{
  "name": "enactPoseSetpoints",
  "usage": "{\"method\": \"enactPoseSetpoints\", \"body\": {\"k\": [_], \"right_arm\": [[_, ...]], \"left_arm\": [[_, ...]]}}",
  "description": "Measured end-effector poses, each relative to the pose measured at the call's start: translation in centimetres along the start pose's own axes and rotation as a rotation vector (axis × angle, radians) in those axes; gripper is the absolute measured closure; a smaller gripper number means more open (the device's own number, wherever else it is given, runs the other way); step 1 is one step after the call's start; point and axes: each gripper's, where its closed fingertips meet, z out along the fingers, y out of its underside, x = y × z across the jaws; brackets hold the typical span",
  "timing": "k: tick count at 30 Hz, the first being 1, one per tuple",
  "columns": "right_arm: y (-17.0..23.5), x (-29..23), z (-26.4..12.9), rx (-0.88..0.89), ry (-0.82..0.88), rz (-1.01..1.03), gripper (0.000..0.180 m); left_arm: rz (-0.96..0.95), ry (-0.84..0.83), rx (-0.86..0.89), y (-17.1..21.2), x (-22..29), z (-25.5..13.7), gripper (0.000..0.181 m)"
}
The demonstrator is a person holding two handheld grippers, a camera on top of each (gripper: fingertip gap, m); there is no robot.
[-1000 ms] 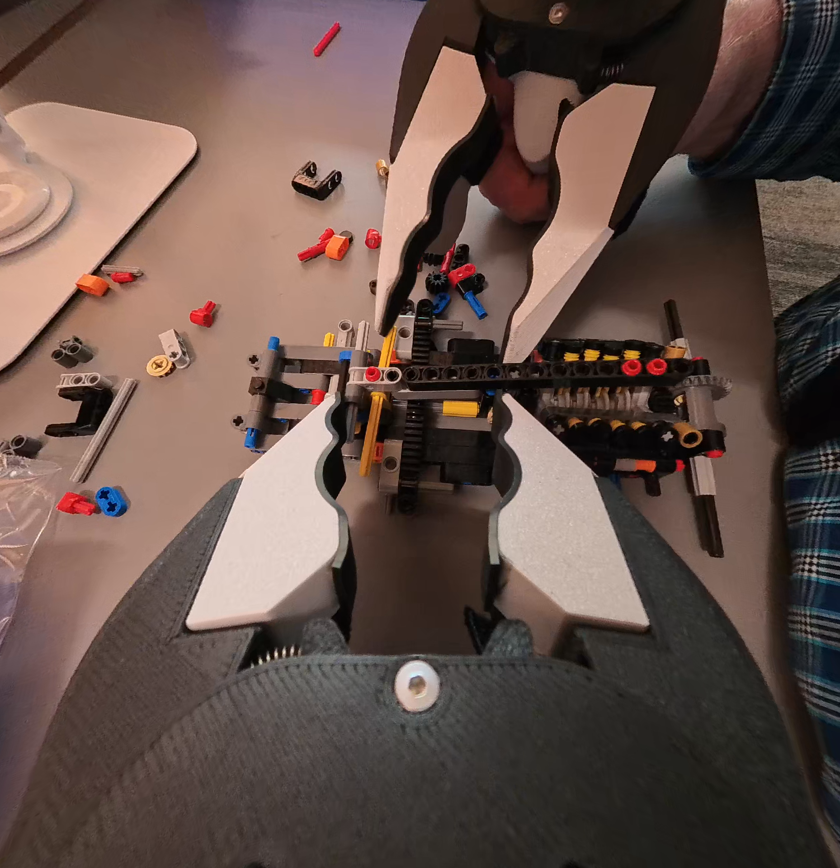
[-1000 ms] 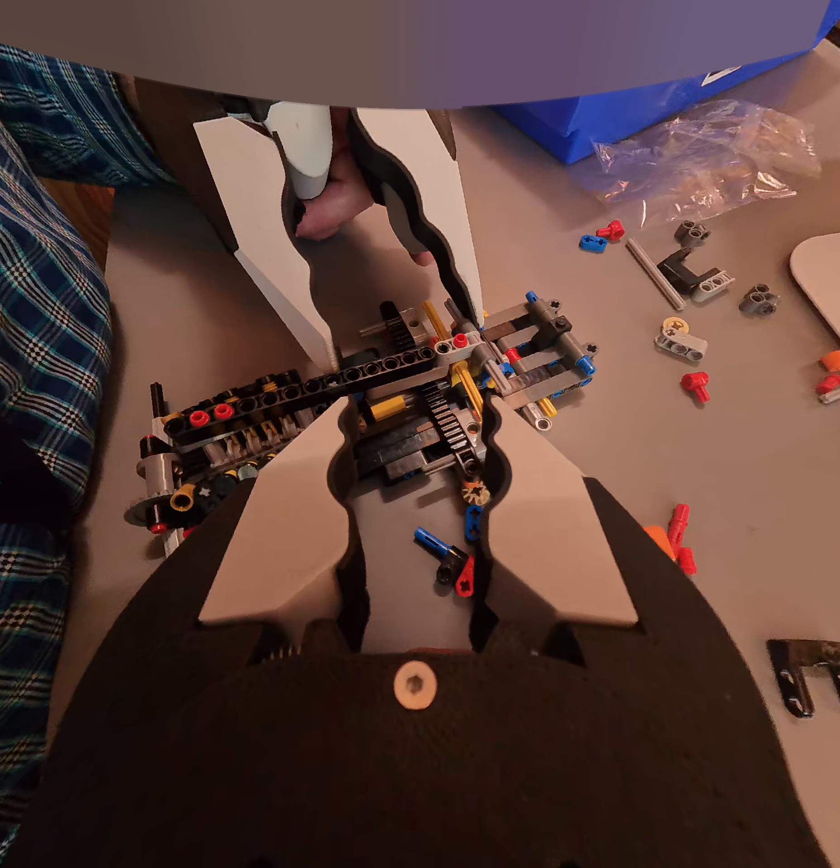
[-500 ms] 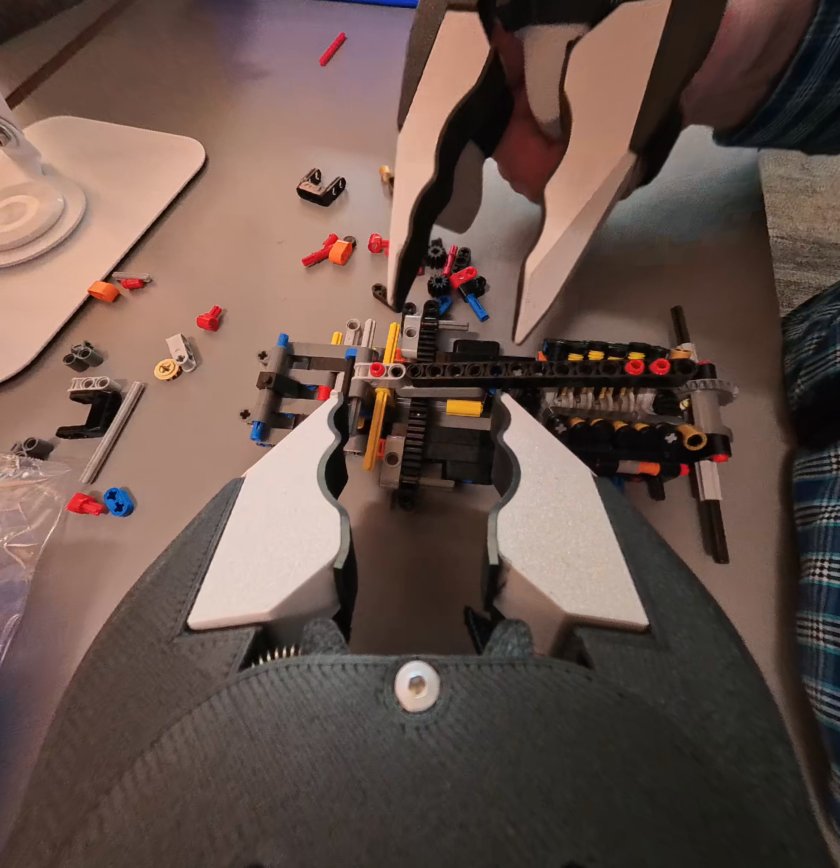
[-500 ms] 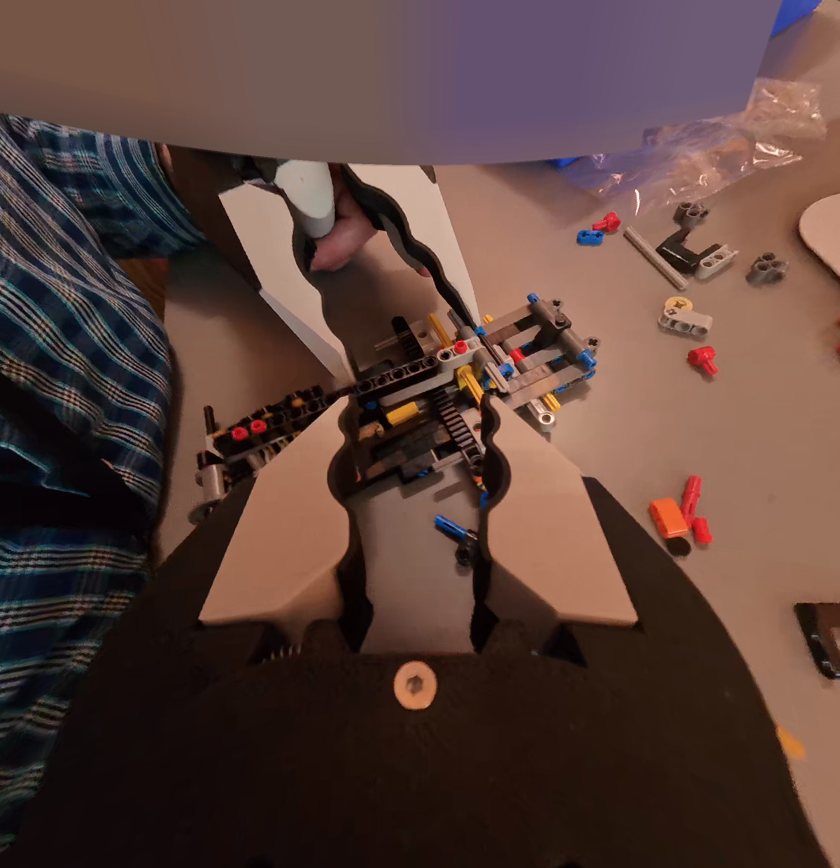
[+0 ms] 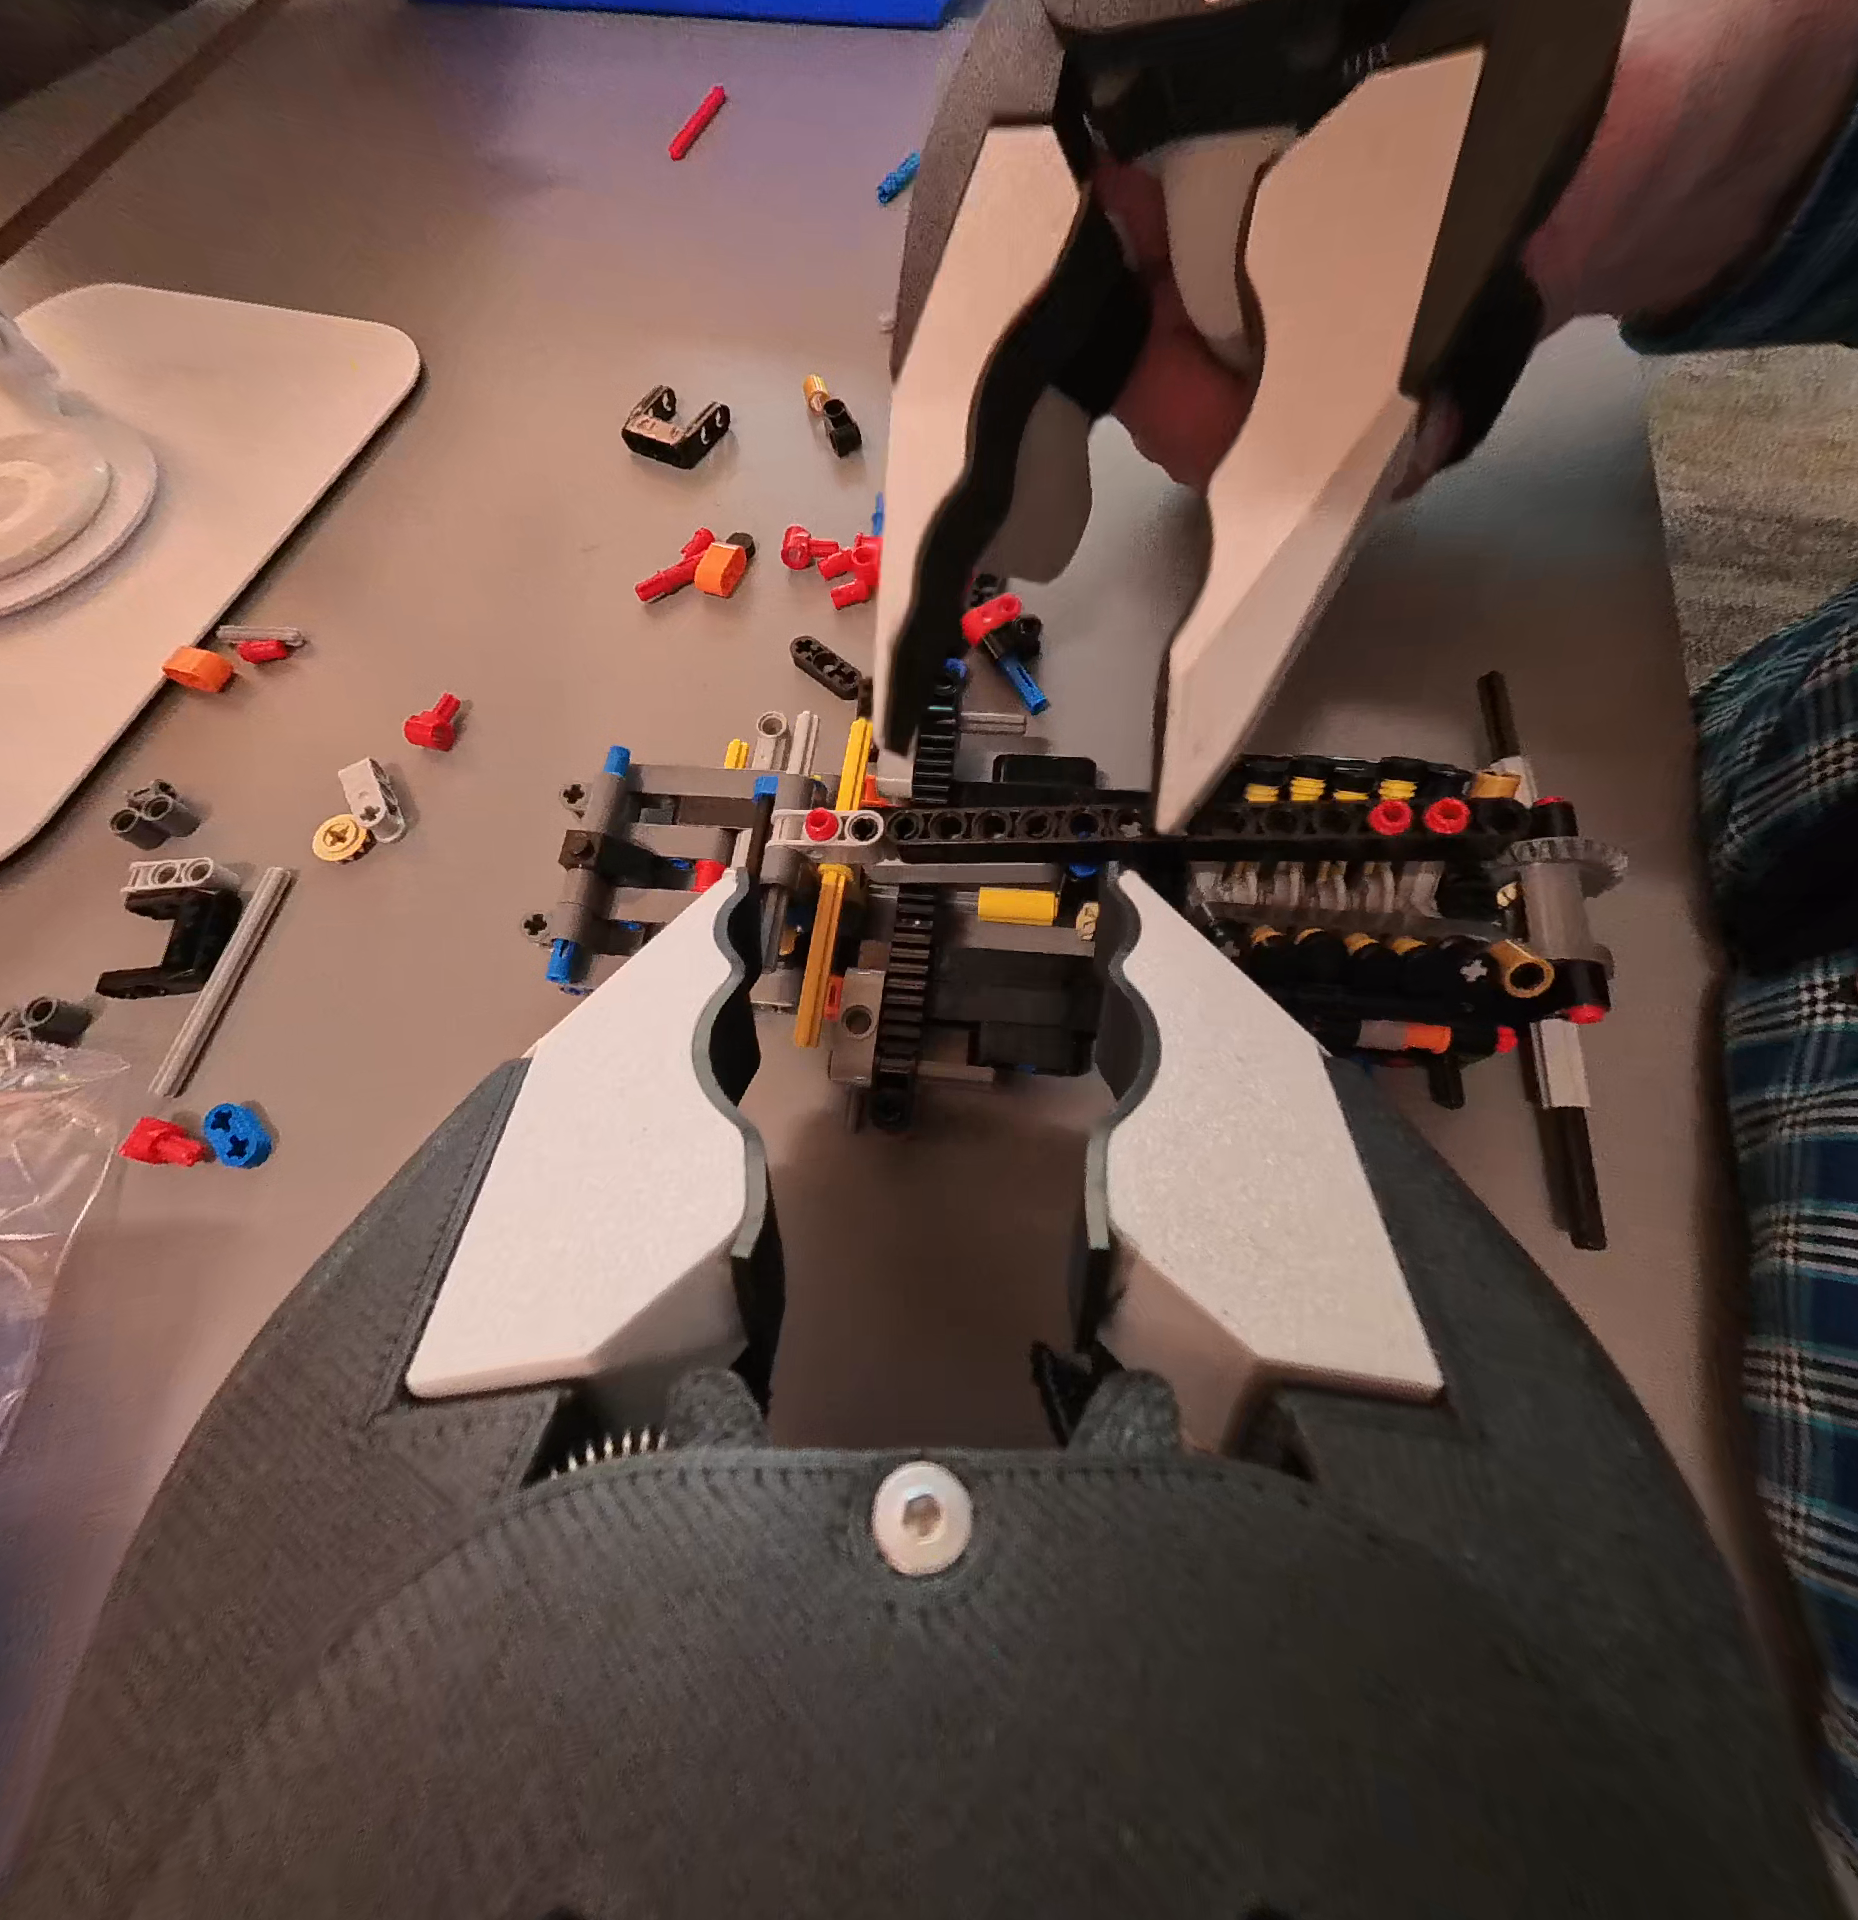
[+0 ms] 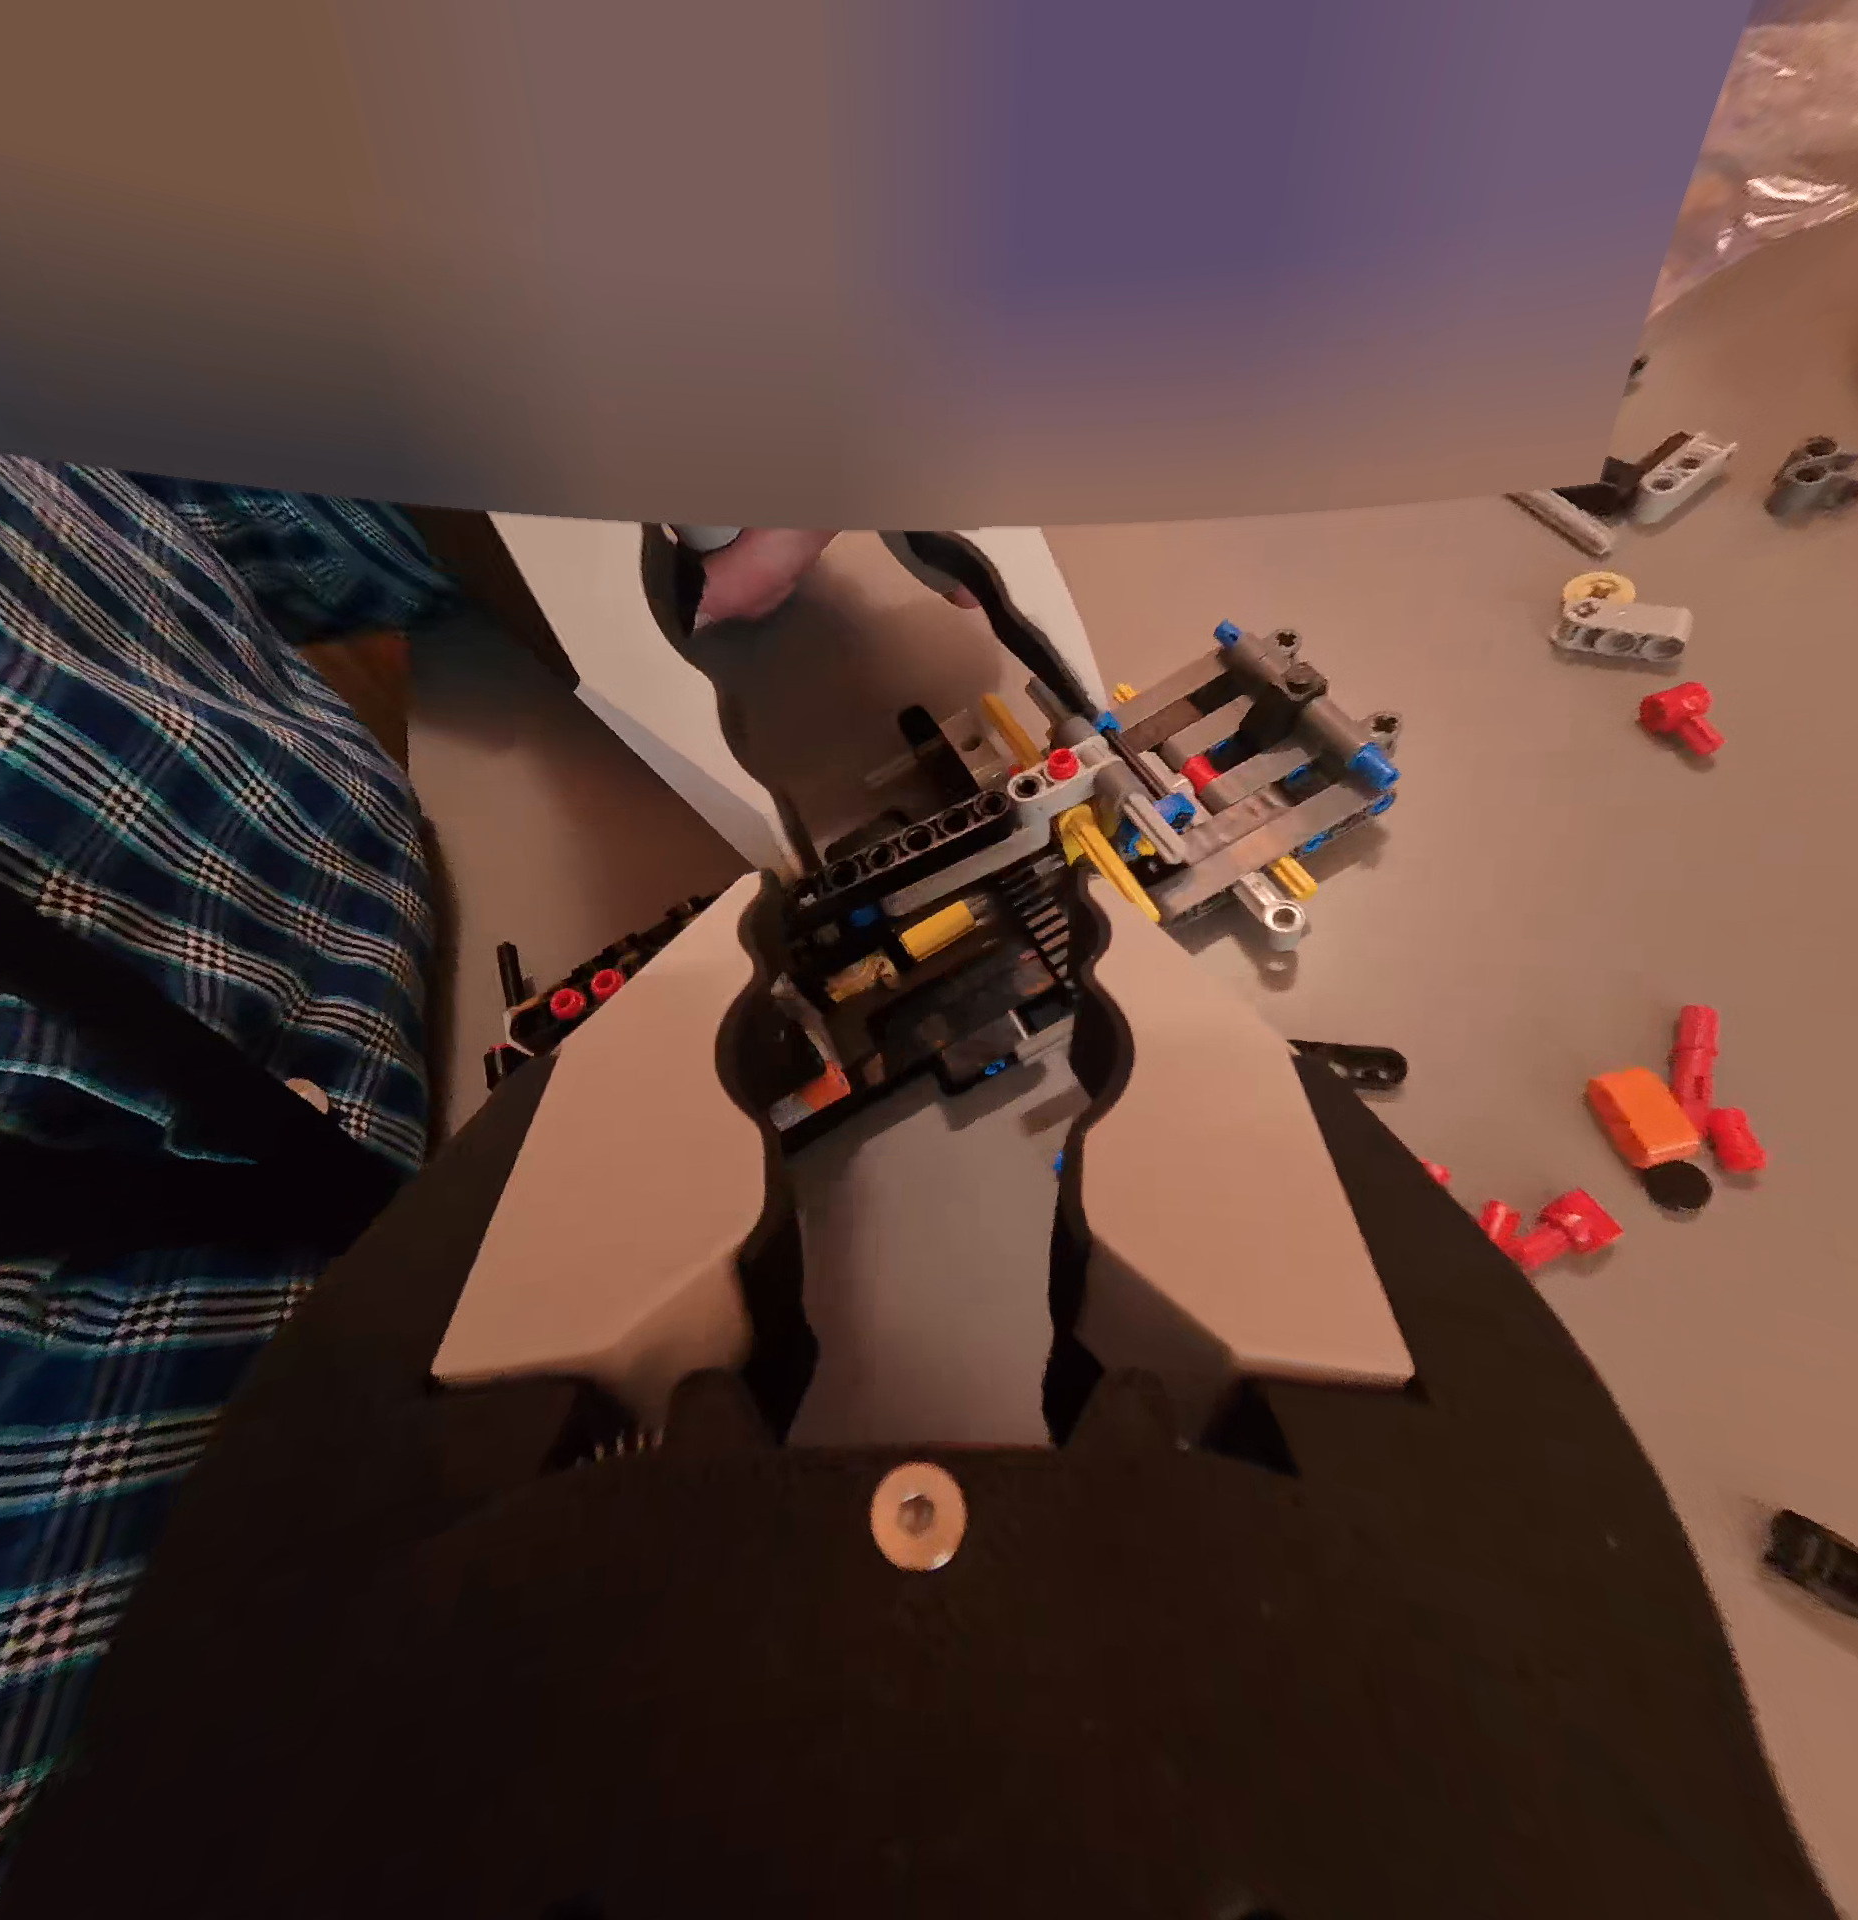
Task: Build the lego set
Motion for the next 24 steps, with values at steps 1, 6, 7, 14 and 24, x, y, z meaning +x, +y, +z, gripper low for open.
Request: {"method": "enactPoseSetpoints", "body": {"k": [1,6,7,14,24], "right_arm": [[0.0,-0.1,0.1,0.009,-0.007,0.004,0.130],[0.1,-0.9,0.1,0.025,-0.044,-0.014,0.144],[0.2,-1.3,0.1,0.025,-0.061,-0.018,0.152],[0.3,-1.8,0.2,0.022,-0.070,-0.031,0.160],[0.5,-2.2,0.0,0.028,-0.080,0.005,0.169]], "left_arm": [[0.003,-0.001,0.000,0.0,0.0,0.0,0.118],[0.009,-0.012,0.001,-0.1,0.1,0.1,0.117],[0.011,-0.015,0.001,-0.1,0.0,0.1,0.118],[0.024,-0.040,0.005,-0.1,0.1,0.0,0.118],[0.036,-0.069,0.005,-0.3,0.3,0.1,0.109]]}}
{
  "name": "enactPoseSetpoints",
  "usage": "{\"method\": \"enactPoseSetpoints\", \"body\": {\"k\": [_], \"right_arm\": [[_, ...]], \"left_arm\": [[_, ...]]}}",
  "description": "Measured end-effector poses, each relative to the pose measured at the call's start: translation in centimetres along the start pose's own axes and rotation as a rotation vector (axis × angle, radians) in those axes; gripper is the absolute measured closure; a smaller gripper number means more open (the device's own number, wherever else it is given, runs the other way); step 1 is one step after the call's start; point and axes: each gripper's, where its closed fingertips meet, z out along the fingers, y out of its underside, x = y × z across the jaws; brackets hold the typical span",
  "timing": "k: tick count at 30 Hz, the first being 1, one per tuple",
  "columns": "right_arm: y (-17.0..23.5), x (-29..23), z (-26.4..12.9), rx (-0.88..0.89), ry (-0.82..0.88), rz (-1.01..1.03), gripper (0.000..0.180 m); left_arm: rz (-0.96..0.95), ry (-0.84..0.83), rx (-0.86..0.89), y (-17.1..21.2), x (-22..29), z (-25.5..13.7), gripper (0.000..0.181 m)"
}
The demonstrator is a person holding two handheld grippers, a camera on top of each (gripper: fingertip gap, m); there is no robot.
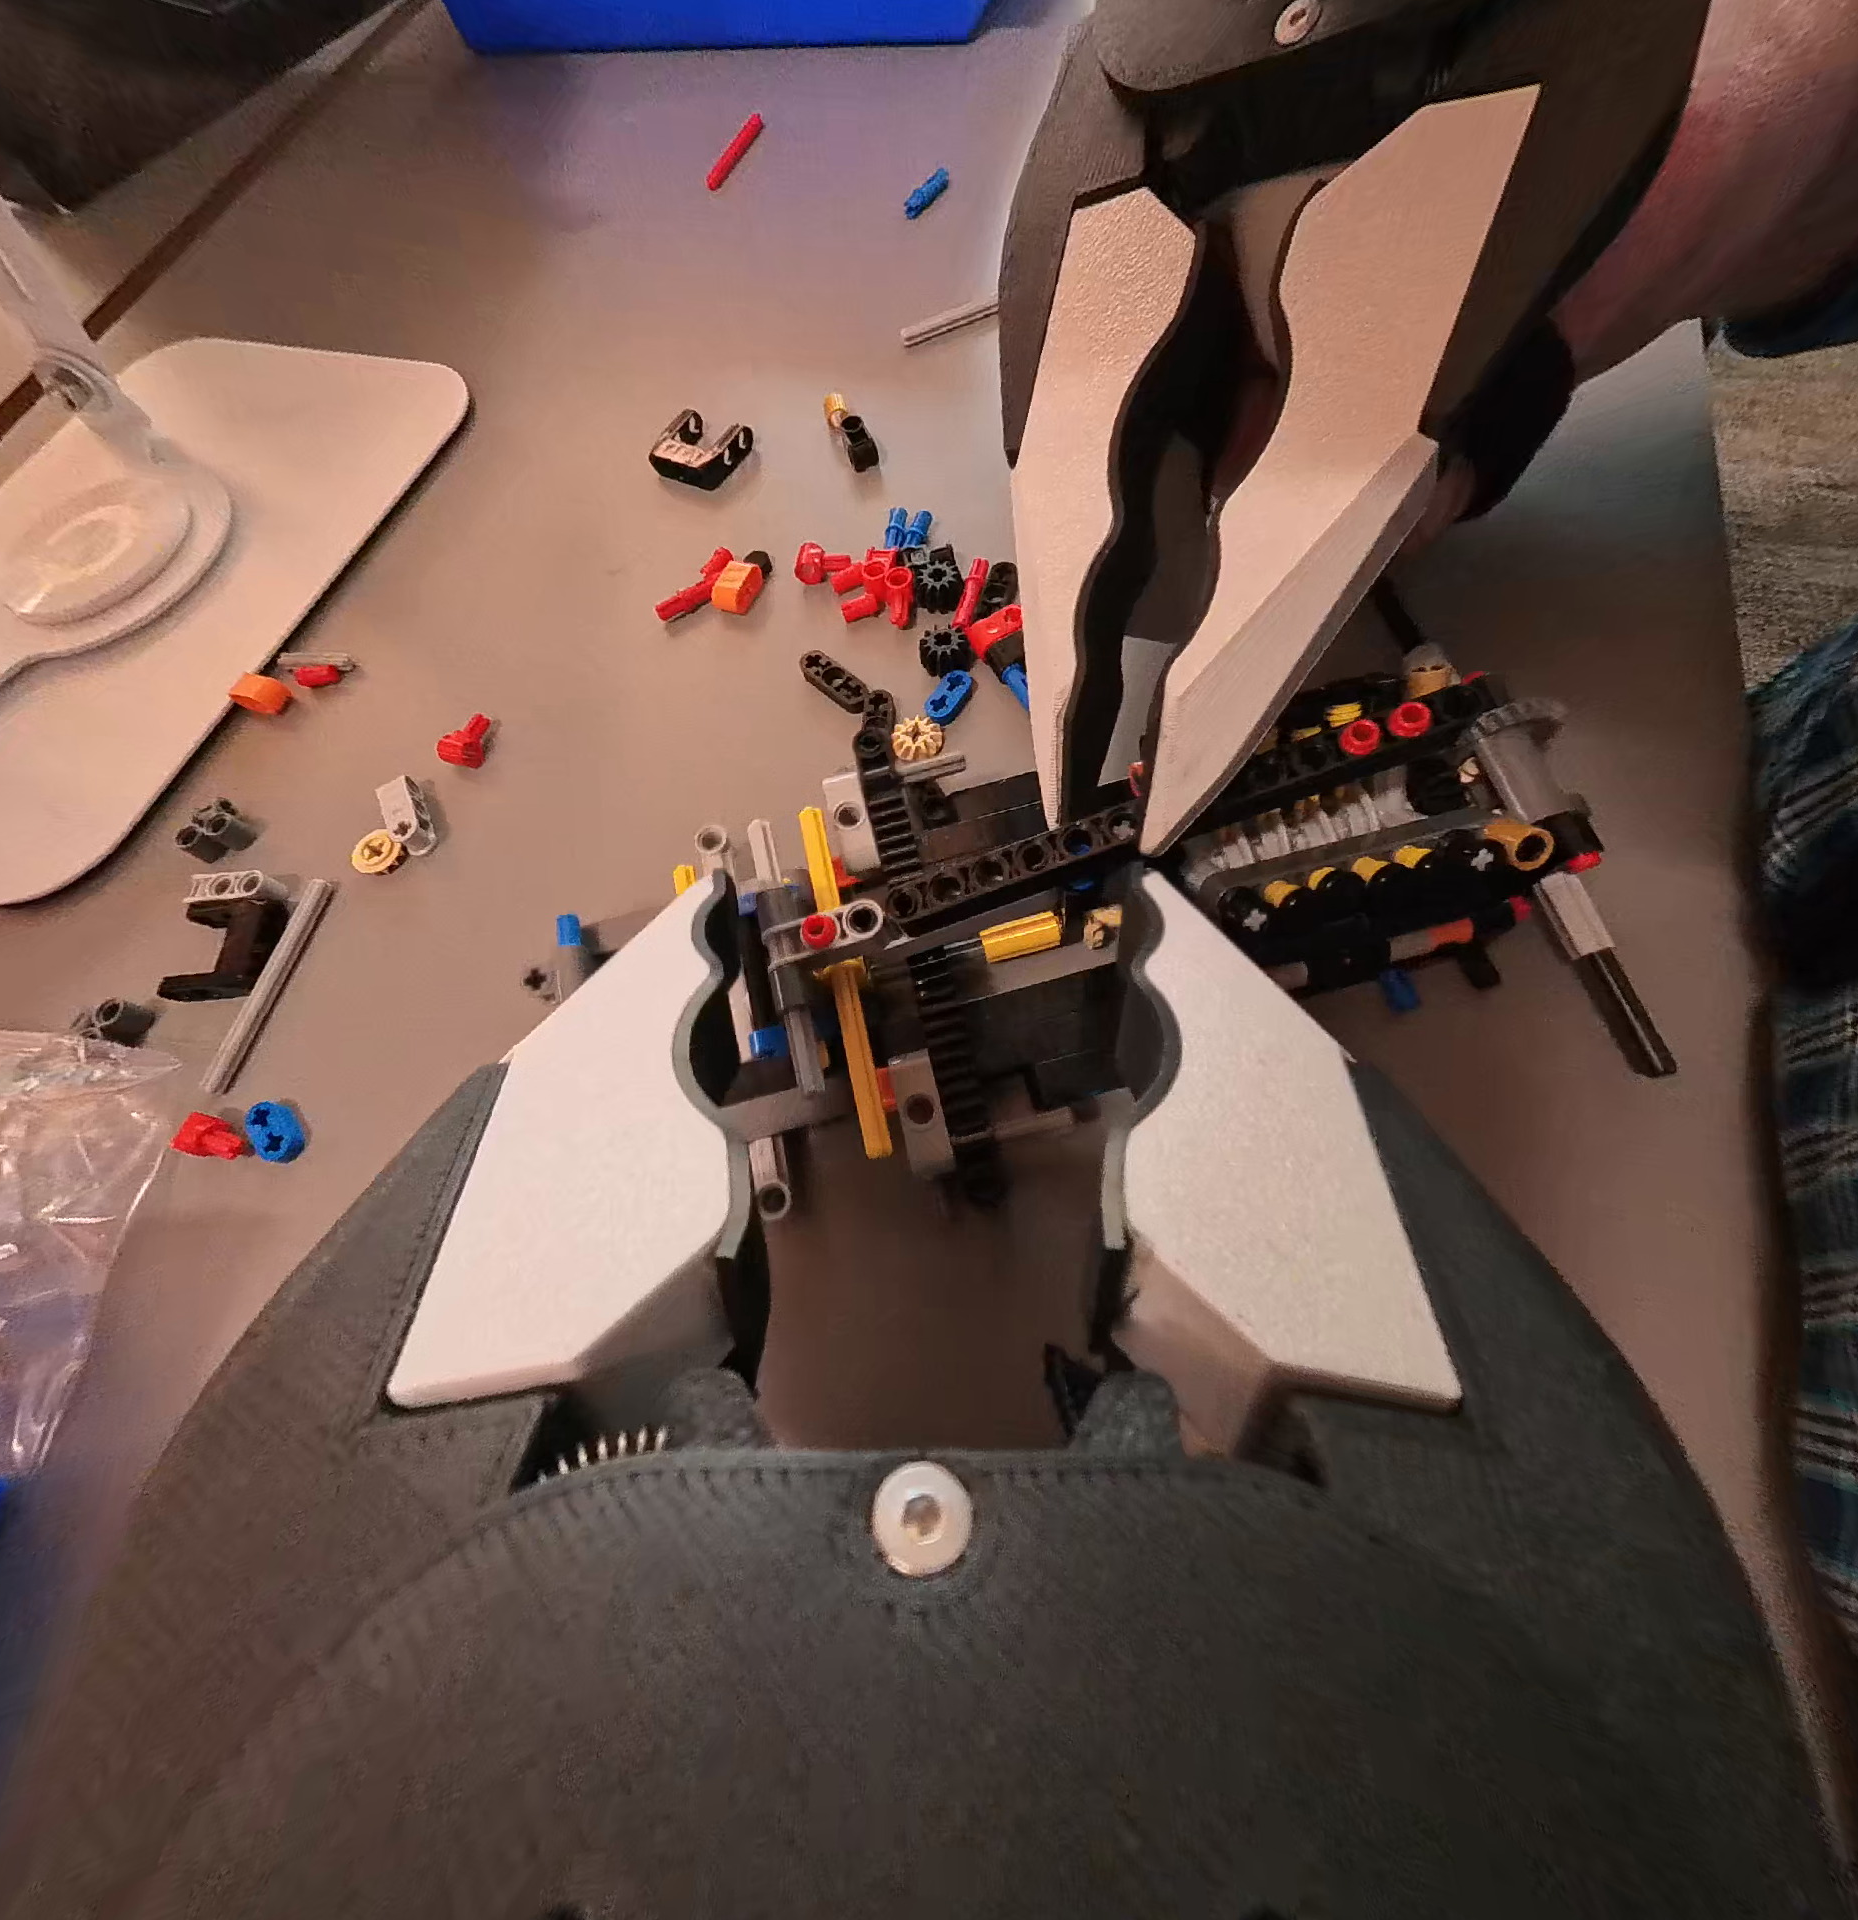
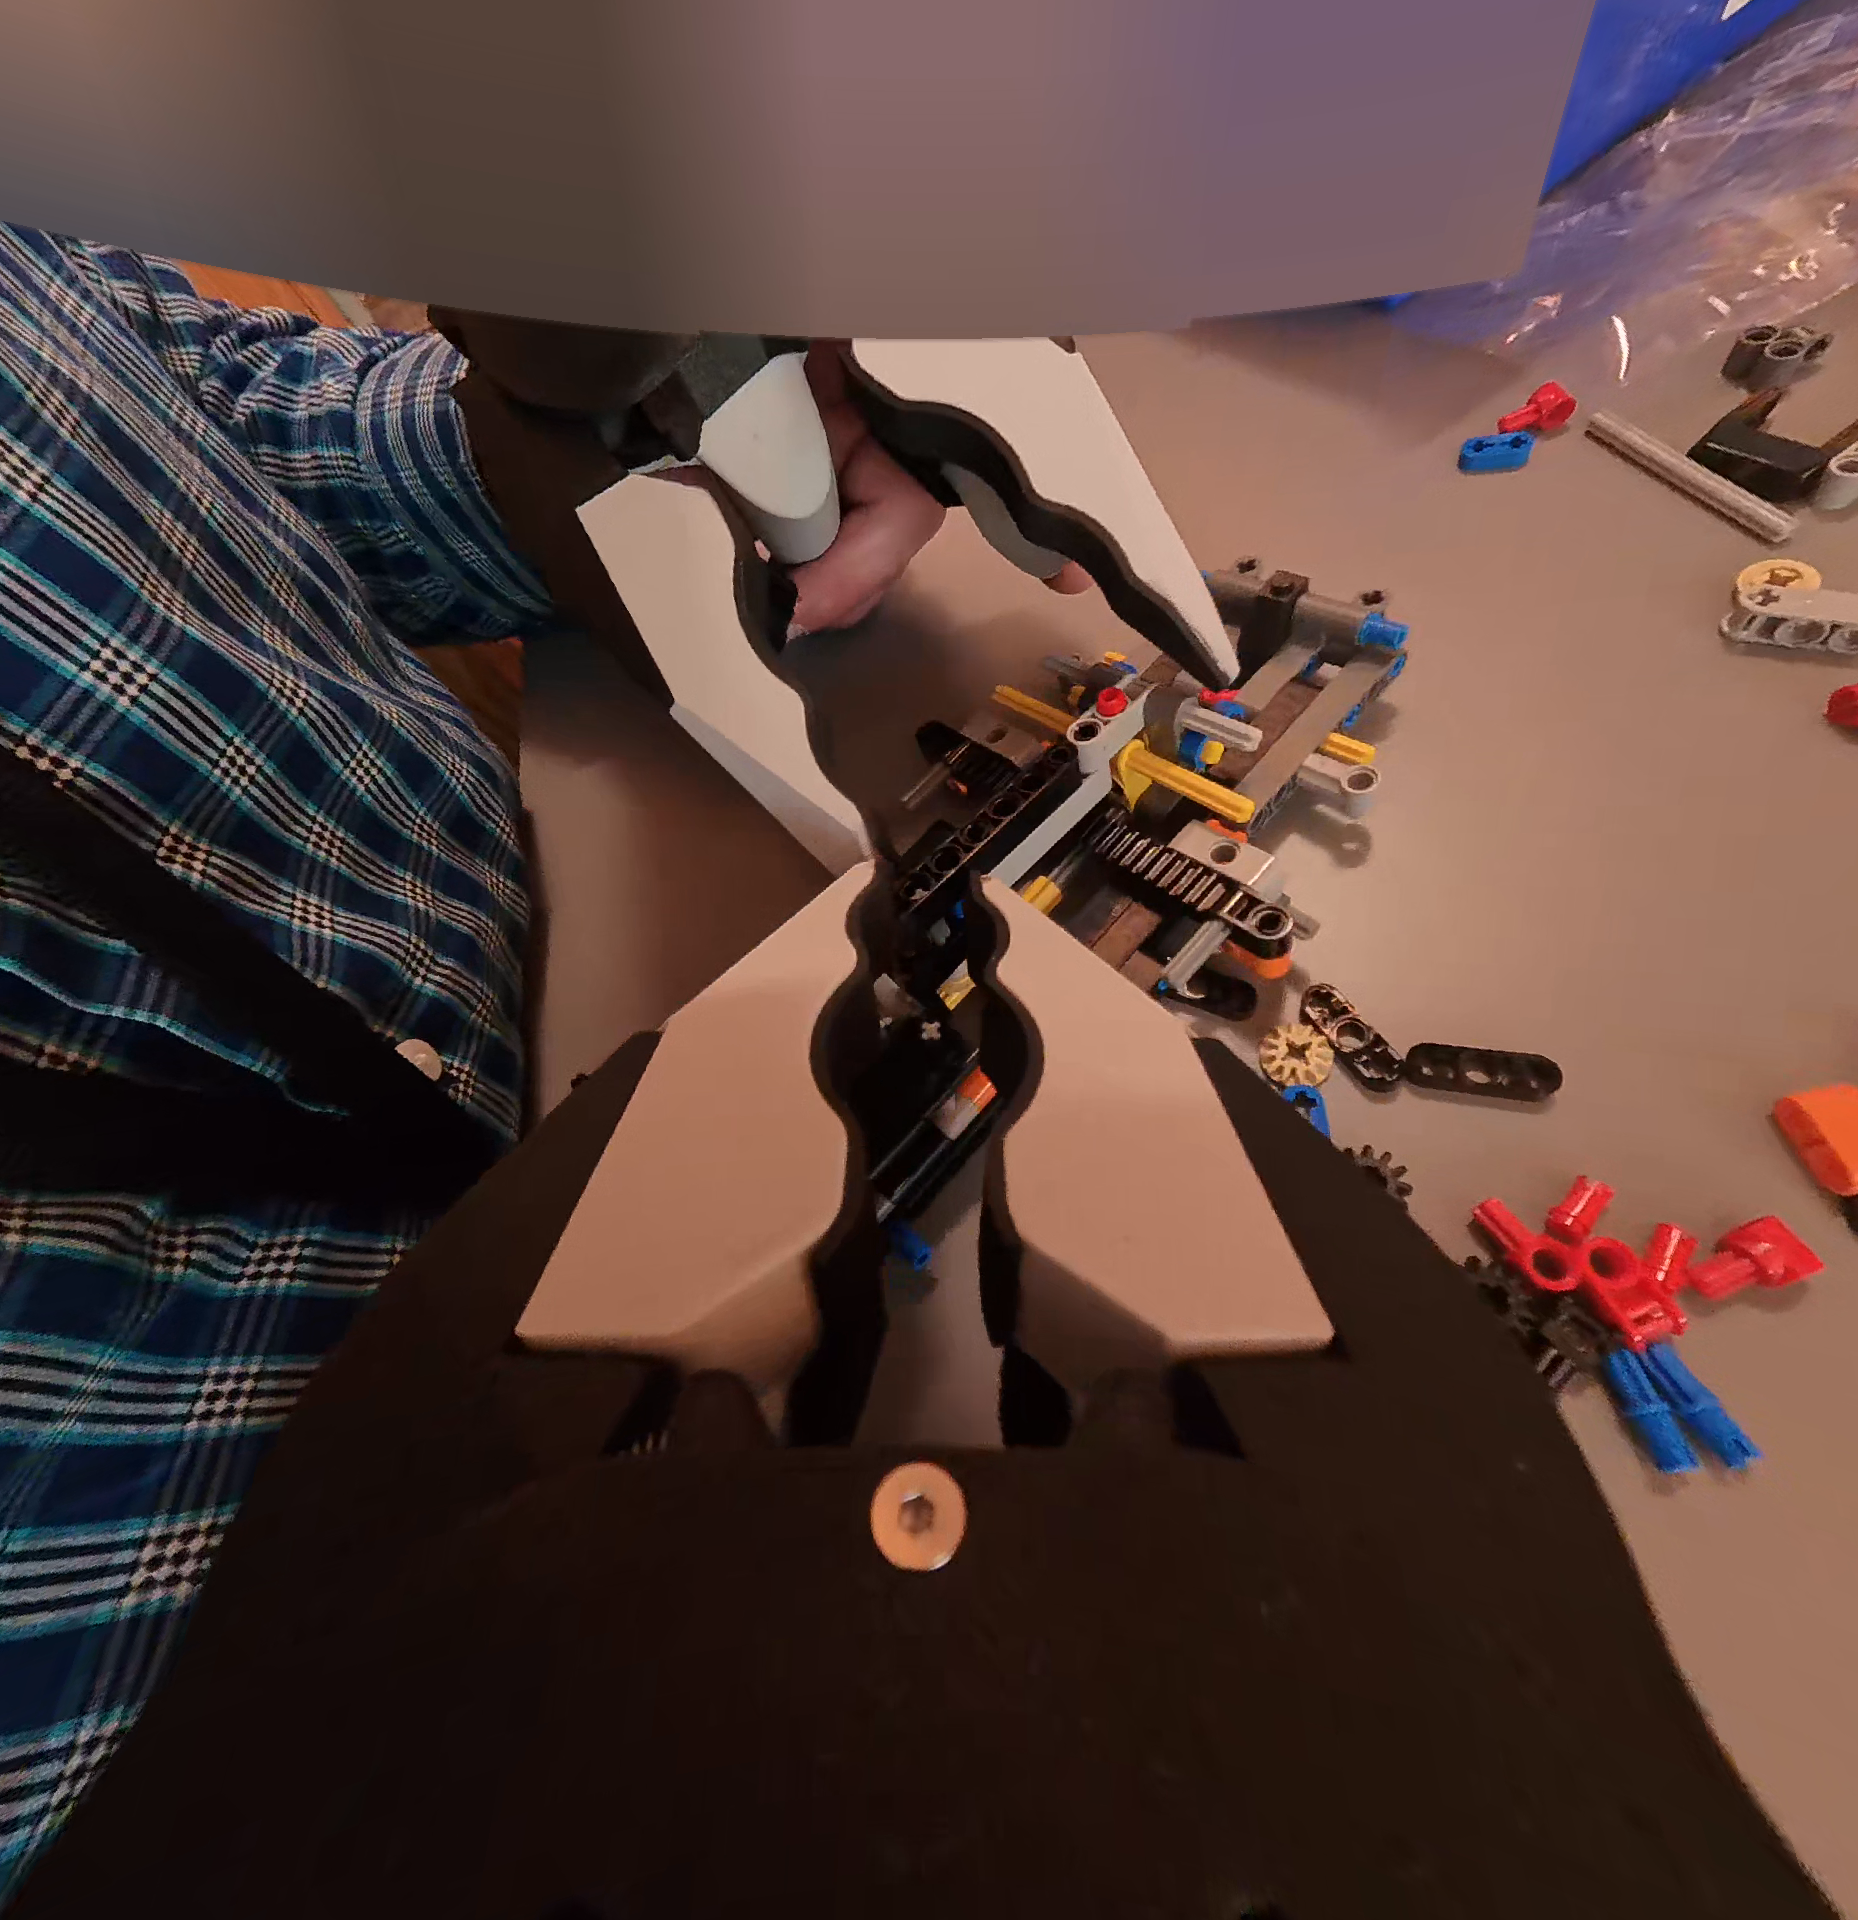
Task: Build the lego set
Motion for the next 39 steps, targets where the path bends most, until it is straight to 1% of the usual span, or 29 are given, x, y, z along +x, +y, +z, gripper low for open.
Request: {"method": "enactPoseSetpoints", "body": {"k": [7,16,34,39], "right_arm": [[-0.01,0.11,-0.06,0.002,-0.004,0.018,0.170],[0.04,0.18,-0.04,0.001,-0.005,0.029,0.170],[0.38,0.26,0.01,-0.013,0.037,-0.010,0.171],[0.17,0.27,-0.34,0.009,0.053,-0.003,0.172]], "left_arm": [[-0.026,-0.016,-0.003,0.03,-0.04,-0.08,0.118],[-0.048,-0.040,-0.006,0.08,-0.14,-0.17,0.121],[-0.027,-0.054,-0.006,0.14,-0.17,-0.24,0.123],[-0.016,-0.054,-0.007,0.11,-0.13,-0.12,0.126]]}}
